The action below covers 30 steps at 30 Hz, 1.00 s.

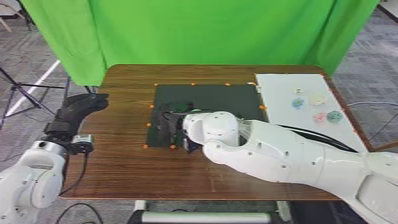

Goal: Arrange flowers

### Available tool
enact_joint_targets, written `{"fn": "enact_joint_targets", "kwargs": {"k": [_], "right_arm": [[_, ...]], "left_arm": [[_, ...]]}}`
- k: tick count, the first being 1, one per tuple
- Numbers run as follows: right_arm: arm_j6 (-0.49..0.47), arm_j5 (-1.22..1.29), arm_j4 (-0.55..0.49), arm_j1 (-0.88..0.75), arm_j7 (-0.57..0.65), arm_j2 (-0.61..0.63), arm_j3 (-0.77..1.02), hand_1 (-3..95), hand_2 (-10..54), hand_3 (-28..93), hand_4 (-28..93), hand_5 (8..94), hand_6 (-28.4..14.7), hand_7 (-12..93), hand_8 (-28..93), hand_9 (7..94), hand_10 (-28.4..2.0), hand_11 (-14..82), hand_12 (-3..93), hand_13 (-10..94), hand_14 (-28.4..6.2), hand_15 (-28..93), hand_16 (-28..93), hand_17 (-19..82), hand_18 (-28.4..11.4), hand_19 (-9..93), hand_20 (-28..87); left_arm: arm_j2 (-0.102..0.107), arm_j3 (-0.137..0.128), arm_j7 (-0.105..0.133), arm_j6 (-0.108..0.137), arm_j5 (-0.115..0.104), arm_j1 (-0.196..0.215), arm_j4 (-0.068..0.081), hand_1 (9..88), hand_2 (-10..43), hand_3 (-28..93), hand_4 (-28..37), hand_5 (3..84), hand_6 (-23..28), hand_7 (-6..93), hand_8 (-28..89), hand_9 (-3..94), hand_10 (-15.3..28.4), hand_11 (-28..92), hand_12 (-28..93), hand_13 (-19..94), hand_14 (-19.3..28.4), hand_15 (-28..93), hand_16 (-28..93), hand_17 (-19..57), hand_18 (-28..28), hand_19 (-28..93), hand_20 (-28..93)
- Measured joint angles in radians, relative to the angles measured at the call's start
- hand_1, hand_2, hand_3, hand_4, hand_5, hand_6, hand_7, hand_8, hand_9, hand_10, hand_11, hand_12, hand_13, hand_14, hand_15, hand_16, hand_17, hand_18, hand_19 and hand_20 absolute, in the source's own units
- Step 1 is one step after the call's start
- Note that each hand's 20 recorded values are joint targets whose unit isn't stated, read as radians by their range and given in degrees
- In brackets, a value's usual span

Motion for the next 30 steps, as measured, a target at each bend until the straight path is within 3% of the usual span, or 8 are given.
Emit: {"fn": "enact_joint_targets", "kwargs": {"k": [8, 14, 19, 24, 26, 30], "right_arm": [[-0.102, 0.021, -0.038, -0.002, -0.005, 0.011, 0.034, 36.0, -9.5, 64, -15, 55.1, 2.2, 11, -9, 64.6, -13.0, 8.9, 13.3, 90, -2.4, 49, 35, 48, -20.4, 92, 53], [-0.118, 0.031, -0.051, -0.002, 0.007, 0.015, 0.048, 30.4, -9.5, 60, -15, 43.9, 4.7, 8, -9, 56.1, -19.1, 6.7, 10.6, 90, -3.6, 46, 35, 48, -21.2, 90, 53], [-0.105, 0.032, -0.079, -0.001, 0.058, 0.025, 0.049, 28.4, -9.5, 57, -16, 38.2, 5.0, 6, -9, 49.9, -21.9, 5.3, 9.4, 88, -4.8, 44, 34, 46, -22.0, 88, 53], [-0.121, 0.032, -0.091, -0.013, 0.061, 0.031, 0.085, 25.6, -9.5, 57, -16, 37.6, 4.4, 6, -8, 48.3, -22.3, 5.2, 9.2, 88, -5.5, 43, 34, 46, -22.2, 87, 54], [-0.125, 0.031, -0.101, -0.02, 0.054, 0.038, 0.108, 24.6, -9.5, 58, -16, 38.7, 3.2, 6, -8, 47.1, -20.8, 5.3, 9.7, 86, -6.4, 41, 34, 43, -22.8, 84, 53], [-0.095, 0.008, -0.149, -0.027, 0.017, 0.08, 0.14, 21.9, -9.5, 59, -17, 38.6, -1.6, 3, -6, 41.0, -18.5, 4.6, 12.5, 71, -14.3, 32, 33, 29, -26.0, 68, 54]], "left_arm": [[0.0, -0.006, -0.002, -0.001, 0.0, 0.006, -0.003, 32.2, 0.7, 62, -17.3, 48.9, 5.3, 18.1, -8, 46.9, 14.7, 25, 12, 37, 18.0, 22, -3, 4.9, 12.1, 14, 14], [0.0, -0.006, -0.005, -0.003, 0.001, 0.008, -0.004, 32.5, 0.5, 62, -17.2, 49.2, 4.1, 18.5, -8, 46.9, 14.6, 25, 13, 37, 18.0, 22, -3, 4.8, 12.1, 14, 14], [0.0, -0.005, -0.008, -0.009, 0.003, 0.007, -0.004, 32.8, 0.5, 61, -17.1, 49.8, 3.2, 18.7, -8, 47.0, 14.5, 25, 13, 37, 18.0, 22, -3, 4.8, 12.1, 14, 14], [0.0, -0.005, -0.008, -0.012, 0.004, 0.007, -0.004, 32.7, 0.3, 61, -16.8, 49.9, 2.8, 19.0, -8, 47.4, 14.4, 25, 12, 37, 18.0, 22, -3, 4.8, 12.1, 14, 14], [0.0, -0.005, -0.008, -0.013, 0.004, 0.007, -0.004, 32.6, 0.2, 62, -16.7, 49.8, 3.4, 18.7, -8, 47.3, 14.4, 25, 13, 37, 18.0, 22, -3, 4.8, 12.1, 14, 14], [0.0, -0.005, -0.007, -0.014, 0.005, 0.006, -0.004, 32.8, 0.2, 61, -16.6, 49.4, 3.9, 18.5, -8, 47.2, 14.5, 25, 12, 37, 18.0, 22, -3, 4.8, 12.1, 14, 14]]}}
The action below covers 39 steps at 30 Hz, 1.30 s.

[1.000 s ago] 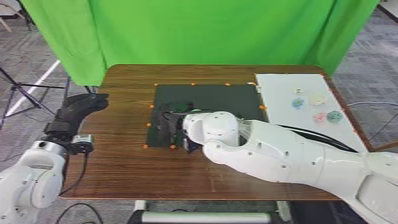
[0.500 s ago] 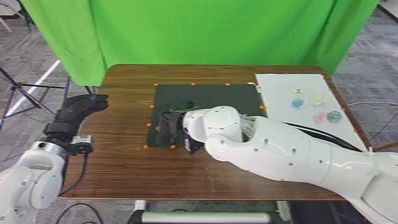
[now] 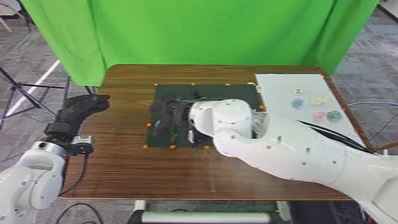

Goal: Arrange flowers

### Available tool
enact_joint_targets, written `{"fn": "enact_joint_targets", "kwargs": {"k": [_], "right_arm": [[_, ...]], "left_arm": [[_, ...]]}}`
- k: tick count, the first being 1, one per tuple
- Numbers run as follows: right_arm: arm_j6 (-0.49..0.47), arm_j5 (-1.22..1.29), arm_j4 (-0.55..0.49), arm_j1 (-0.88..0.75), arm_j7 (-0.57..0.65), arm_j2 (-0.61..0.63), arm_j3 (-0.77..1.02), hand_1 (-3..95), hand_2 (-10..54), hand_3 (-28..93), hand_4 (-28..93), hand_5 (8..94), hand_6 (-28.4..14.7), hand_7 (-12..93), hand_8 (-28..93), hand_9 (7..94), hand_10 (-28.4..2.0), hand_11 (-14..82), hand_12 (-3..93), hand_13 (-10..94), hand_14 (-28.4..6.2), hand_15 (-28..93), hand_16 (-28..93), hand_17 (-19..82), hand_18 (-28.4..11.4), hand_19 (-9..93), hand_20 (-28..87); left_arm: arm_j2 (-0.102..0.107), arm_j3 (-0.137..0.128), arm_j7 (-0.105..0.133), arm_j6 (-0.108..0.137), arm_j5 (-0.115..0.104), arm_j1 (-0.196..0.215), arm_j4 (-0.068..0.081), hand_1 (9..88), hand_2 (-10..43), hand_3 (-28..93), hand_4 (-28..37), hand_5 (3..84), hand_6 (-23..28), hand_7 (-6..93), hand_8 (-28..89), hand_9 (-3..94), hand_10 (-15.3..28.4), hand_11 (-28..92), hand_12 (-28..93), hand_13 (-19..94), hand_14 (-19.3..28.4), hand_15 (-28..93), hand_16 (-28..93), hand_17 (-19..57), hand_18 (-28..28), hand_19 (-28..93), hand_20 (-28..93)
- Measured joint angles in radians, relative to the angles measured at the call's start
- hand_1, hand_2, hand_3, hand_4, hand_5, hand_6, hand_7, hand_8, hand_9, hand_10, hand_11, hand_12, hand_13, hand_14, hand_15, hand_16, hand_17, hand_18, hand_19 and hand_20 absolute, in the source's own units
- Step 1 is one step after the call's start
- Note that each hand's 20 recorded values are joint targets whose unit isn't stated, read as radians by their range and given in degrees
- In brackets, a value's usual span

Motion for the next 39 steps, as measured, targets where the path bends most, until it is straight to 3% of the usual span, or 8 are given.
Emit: {"fn": "enact_joint_targets", "kwargs": {"k": [2, 10, 13, 16, 23, 26, 31, 39], "right_arm": [[0.038, -0.024, -0.043, -0.012, -0.033, 0.039, 0.028, 20.7, -9.5, 60, -18, 37.7, -3.1, 2, -5, 39.0, -18.1, 4.1, 13.4, 64, -17.1, 29, 32, 25, -26.3, 61, 54], [0.265, -0.049, -0.18, -0.087, -0.08, 0.254, 0.194, 19.0, -9.5, 54, -28, 36.9, -4.5, 1, -5, 36.9, -18.0, 3.4, 14.3, 63, -17.2, 27, 33, 23, -26.1, 58, 56], [0.308, -0.048, -0.198, -0.148, -0.074, 0.342, 0.299, 19.4, -9.5, 56, -28, 40.2, -5.1, 3, -5, 42.2, -18.0, 4.8, 14.4, 65, -16.5, 28, 33, 25, -26.0, 60, 57], [0.337, -0.051, -0.196, -0.233, -0.055, 0.425, 0.416, 23.8, -9.5, 62, -25, 45.7, -4.2, 6, -5, 53.3, -16.6, 7.6, 16.4, 68, -14.4, 34, 34, 27, -24.9, 64, 58], [0.717, -0.22, -0.084, -0.44, 0.033, 0.567, 0.536, 31.3, -9.5, 65, -25, 48.4, -2.4, 11, -7, 56.6, -15.7, 8.0, 18.6, 70, -12.8, 41, 34, 28, -24.2, 68, 60], [0.689, -0.235, -0.047, -0.527, 0.03, 0.586, 0.598, 31.9, -9.5, 66, -25, 49.9, -1.8, 12, -7, 56.5, -15.1, 7.9, 18.6, 69, -12.6, 45, 33, 29, -24.2, 69, 61], [0.509, -0.181, -0.002, -0.601, 0.006, 0.596, 0.623, 33.0, -9.5, 66, -25, 51.0, -1.0, 13, -8, 56.5, -13.9, 7.9, 18.5, 70, -12.3, 49, 33, 29, -24.3, 71, 62], [0.503, -0.168, 0.08, -0.693, 0.0, 0.591, 0.657, 33.8, -9.5, 67, -26, 51.1, -0.4, 14, -8, 56.6, -13.3, 8.0, 18.5, 70, -12.0, 50, 32, 29, -24.4, 71, 62]], "left_arm": [[-0.001, -0.001, 0.001, 0.0, 0.0, 0.001, 0.0, 32.8, 0.3, 61, -16.3, 49.4, 4.0, 18.3, -8, 47.2, 14.5, 25, 13, 37, 18.0, 22, -3, 4.8, 12.1, 14, 14], [-0.003, -0.015, 0.011, 0.001, -0.001, 0.011, -0.001, 32.5, -0.5, 62, -16.5, 49.4, 4.2, 18.4, -8, 47.4, 14.4, 25, 12, 37, 18.1, 22, -3, 4.8, 12.2, 14, 14], [-0.004, -0.016, 0.013, 0.001, -0.001, 0.011, -0.001, 32.5, -0.5, 62, -16.8, 49.5, 4.3, 18.5, -8, 47.5, 14.5, 25, 12, 37, 18.1, 22, -3, 4.9, 12.2, 14, 14], [-0.006, -0.016, 0.014, 0.001, 0.0, 0.011, -0.001, 32.6, -0.4, 62, -17.1, 49.5, 4.5, 18.5, -8, 47.6, 14.4, 25, 12, 37, 18.1, 22, -3, 5.0, 12.2, 15, 14], [-0.014, -0.022, 0.015, 0.007, 0.0, 0.018, -0.006, 32.7, -0.3, 62, -17.3, 49.8, 4.8, 18.5, -8, 47.9, 14.5, 25, 12, 38, 18.0, 23, -3, 5.2, 12.3, 15, 14], [-0.017, -0.022, 0.019, 0.012, 0.0, 0.021, -0.007, 32.9, -0.1, 62, -17.4, 50.1, 4.8, 18.7, -8, 48.1, 14.4, 26, 12, 38, 18.1, 23, -3, 5.4, 12.3, 15, 14], [-0.021, -0.017, 0.026, 0.021, 0.0, 0.021, -0.007, 32.9, 0.0, 62, -17.4, 50.2, 4.9, 18.9, -8, 48.3, 14.4, 26, 12, 38, 18.1, 23, -3, 5.4, 12.3, 15, 14], [-0.031, -0.013, 0.037, 0.035, -0.001, 0.028, -0.01, 32.7, 0.0, 62, -17.3, 50.4, 4.9, 18.9, -8, 48.5, 14.5, 26, 12, 38, 18.1, 23, -3, 5.4, 12.2, 15, 14]]}}
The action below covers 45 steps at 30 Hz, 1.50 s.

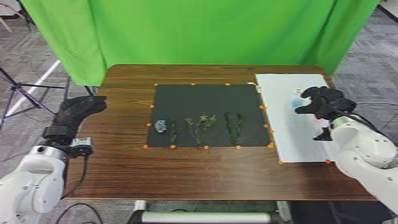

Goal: Arrange flowers

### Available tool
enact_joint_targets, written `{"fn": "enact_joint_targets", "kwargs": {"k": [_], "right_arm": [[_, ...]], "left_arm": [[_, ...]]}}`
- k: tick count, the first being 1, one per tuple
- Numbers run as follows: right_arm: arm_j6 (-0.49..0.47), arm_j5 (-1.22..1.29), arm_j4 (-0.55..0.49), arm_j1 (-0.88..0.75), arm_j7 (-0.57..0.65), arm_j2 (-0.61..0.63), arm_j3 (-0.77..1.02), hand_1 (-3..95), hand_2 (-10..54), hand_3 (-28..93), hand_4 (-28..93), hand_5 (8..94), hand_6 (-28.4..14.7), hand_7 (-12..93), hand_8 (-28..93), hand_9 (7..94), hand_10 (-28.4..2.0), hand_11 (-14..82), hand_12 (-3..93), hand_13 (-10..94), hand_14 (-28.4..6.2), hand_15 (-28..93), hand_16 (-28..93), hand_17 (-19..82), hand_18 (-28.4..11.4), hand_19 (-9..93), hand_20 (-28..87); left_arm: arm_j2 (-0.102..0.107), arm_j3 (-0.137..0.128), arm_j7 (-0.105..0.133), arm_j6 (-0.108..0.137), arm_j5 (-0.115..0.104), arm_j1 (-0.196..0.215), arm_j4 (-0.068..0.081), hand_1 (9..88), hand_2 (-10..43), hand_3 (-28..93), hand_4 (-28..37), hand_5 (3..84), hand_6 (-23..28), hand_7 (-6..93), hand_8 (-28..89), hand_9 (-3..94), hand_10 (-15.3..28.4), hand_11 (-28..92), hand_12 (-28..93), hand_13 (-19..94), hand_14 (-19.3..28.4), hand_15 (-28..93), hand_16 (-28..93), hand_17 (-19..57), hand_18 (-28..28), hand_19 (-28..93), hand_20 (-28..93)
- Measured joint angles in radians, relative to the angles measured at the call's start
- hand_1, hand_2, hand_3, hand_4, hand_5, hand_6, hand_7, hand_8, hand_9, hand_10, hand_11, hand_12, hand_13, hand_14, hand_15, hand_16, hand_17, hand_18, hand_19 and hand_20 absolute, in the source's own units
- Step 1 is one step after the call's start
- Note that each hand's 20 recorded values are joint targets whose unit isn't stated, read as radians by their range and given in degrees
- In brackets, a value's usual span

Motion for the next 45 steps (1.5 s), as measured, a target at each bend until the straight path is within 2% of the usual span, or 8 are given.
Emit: {"fn": "enact_joint_targets", "kwargs": {"k": [16, 23, 40, 45], "right_arm": [[-0.05, -0.008, 0.0, -0.149, 0.0, 0.017, 0.115, 35.4, -9.5, 68, -25, 52.7, 0.1, 16, -9, 55.6, -12.8, 7.9, 18.6, 70, -11.7, 51, 32, 29, -23.9, 71, 62], [-0.056, -0.014, 0.0, -0.17, 0.01, 0.022, 0.124, 46.4, -9.5, 70, -23, 53.4, 0.0, 18, -9, 54.9, -12.9, 7.8, 18.7, 70, -10.1, 51, 31, 30, -22.3, 71, 62], [-0.073, 0.156, -0.045, -0.208, -0.007, 0.02, 0.207, 41.7, -9.5, 70, -23, 51.9, -0.6, 18, -9, 52.1, -13.6, 7.2, 18.9, 69, -10.7, 50, 31, 29, -22.4, 71, 62], [-0.072, 0.106, -0.07, -0.218, -0.026, 0.025, 0.225, 40.5, -9.5, 70, -23, 51.7, -0.3, 18, -9, 51.8, -13.7, 7.2, 19.0, 69, -11.1, 50, 31, 29, -22.4, 71, 62]], "left_arm": [[-0.009, -0.002, -0.004, -0.005, 0.002, 0.021, -0.008, 32.6, -0.1, 62, -17.1, 50.4, 5.0, 18.9, -8, 48.5, 14.5, 26, 12, 38, 18.1, 23, -3, 5.5, 12.1, 15, 14], [-0.01, -0.005, -0.006, -0.015, 0.004, 0.023, -0.009, 32.5, -0.2, 62, -16.9, 50.1, 4.9, 18.9, -8, 48.4, 14.4, 26, 12, 38, 18.1, 23, -3, 5.4, 12.1, 14, 14], [-0.011, -0.002, -0.009, -0.029, 0.005, 0.011, -0.008, 32.5, -0.4, 62, -16.9, 49.8, 4.9, 18.6, -8, 47.9, 14.5, 25, 12, 38, 18.2, 23, -3, 5.3, 12.1, 14, 14], [-0.011, -0.002, -0.01, -0.031, 0.005, 0.009, -0.008, 32.5, -0.4, 62, -16.9, 49.7, 4.9, 18.6, -8, 47.9, 14.5, 25, 12, 38, 18.1, 23, -3, 5.3, 12.1, 14, 14]]}}
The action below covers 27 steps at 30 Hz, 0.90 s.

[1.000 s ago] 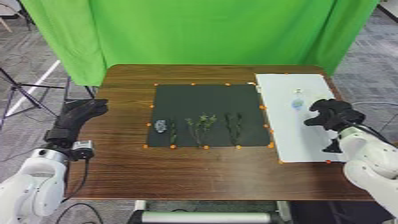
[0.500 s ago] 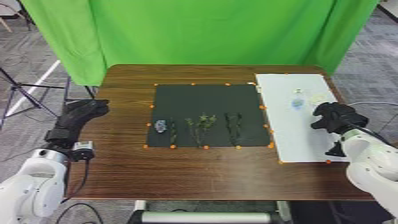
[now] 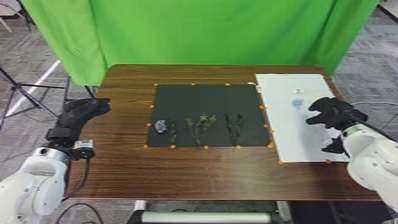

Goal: Arrange flowers

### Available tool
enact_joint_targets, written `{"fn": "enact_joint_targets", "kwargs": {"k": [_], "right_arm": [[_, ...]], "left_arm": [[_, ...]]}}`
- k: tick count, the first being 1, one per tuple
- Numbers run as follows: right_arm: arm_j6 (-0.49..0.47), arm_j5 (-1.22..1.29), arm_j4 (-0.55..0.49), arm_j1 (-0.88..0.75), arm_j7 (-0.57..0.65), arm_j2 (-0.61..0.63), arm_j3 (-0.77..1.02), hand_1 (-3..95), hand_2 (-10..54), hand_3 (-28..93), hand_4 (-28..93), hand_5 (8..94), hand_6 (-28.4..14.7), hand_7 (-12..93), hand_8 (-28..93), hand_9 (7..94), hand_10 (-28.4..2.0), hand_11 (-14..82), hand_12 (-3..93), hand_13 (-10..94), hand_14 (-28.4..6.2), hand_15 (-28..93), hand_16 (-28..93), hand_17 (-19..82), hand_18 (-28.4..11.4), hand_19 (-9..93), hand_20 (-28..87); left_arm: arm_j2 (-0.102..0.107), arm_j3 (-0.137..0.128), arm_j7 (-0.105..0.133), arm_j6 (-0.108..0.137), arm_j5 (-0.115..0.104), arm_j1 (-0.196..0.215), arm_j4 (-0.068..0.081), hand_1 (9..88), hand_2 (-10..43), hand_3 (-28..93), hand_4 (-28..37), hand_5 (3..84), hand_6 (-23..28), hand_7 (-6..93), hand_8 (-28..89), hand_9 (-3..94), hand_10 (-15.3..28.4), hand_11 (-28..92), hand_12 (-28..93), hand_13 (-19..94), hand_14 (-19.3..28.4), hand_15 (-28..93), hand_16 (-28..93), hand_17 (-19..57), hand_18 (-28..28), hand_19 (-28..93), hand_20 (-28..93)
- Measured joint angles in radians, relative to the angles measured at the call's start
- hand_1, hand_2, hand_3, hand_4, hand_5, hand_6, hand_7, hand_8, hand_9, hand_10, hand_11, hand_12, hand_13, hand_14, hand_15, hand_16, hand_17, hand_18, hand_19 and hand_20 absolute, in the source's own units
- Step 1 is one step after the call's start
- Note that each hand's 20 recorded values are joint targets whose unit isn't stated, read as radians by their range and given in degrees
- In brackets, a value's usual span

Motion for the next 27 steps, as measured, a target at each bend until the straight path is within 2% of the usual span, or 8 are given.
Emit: {"fn": "enact_joint_targets", "kwargs": {"k": [4, 9, 21, 27], "right_arm": [[0.0, -0.108, -0.031, -0.022, -0.001, 0.01, 0.027, 39.0, -9.5, 70, -23, 51.0, -0.2, 17, -9, 51.2, -14.1, 7.1, 19.1, 68, -11.4, 50, 31, 29, -22.8, 71, 63], [-0.014, -0.108, -0.055, -0.056, 0.003, 0.012, 0.083, 38.5, -9.5, 70, -23, 51.0, -0.3, 17, -8, 51.1, -14.4, 7.0, 19.2, 68, -11.8, 50, 31, 28, -22.9, 71, 63], [-0.064, -0.093, -0.024, -0.105, 0.017, 0.011, 0.113, 37.6, -9.5, 70, -23, 50.7, -0.2, 16, -8, 50.5, -14.7, 6.9, 19.1, 67, -12.1, 50, 31, 28, -23.2, 71, 63], [-0.091, -0.095, -0.004, -0.111, 0.027, 0.004, 0.115, 40.3, -9.5, 70, -23, 51.2, -0.3, 17, -8, 50.9, -14.7, 7.0, 19.2, 67, -11.9, 51, 31, 28, -22.9, 71, 63]], "left_arm": [[0.0, 0.0, -0.001, -0.001, 0.0, 0.0, 0.0, 32.5, -0.5, 62, -16.9, 49.7, 5.0, 18.5, -8, 47.9, 14.5, 25, 12, 38, 18.1, 23, -3, 5.3, 12.2, 14, 14], [0.0, 0.0, -0.001, -0.002, 0.001, 0.0, 0.0, 32.3, -0.6, 62, -16.9, 49.6, 4.9, 18.5, -8, 47.9, 14.5, 25, 12, 38, 18.1, 23, -3, 5.3, 12.2, 14, 14], [0.0, -0.002, -0.003, -0.005, 0.001, 0.001, 0.0, 32.3, -0.7, 62, -16.9, 49.6, 4.9, 18.4, -8, 47.7, 14.6, 25, 12, 38, 18.1, 23, -3, 5.2, 12.2, 14, 14], [0.0, -0.004, -0.009, -0.012, 0.001, 0.001, 0.0, 32.3, -0.7, 62, -16.9, 49.5, 4.8, 18.5, -8, 47.8, 14.5, 25, 12, 38, 18.1, 23, -3, 5.2, 12.2, 14, 14]]}}
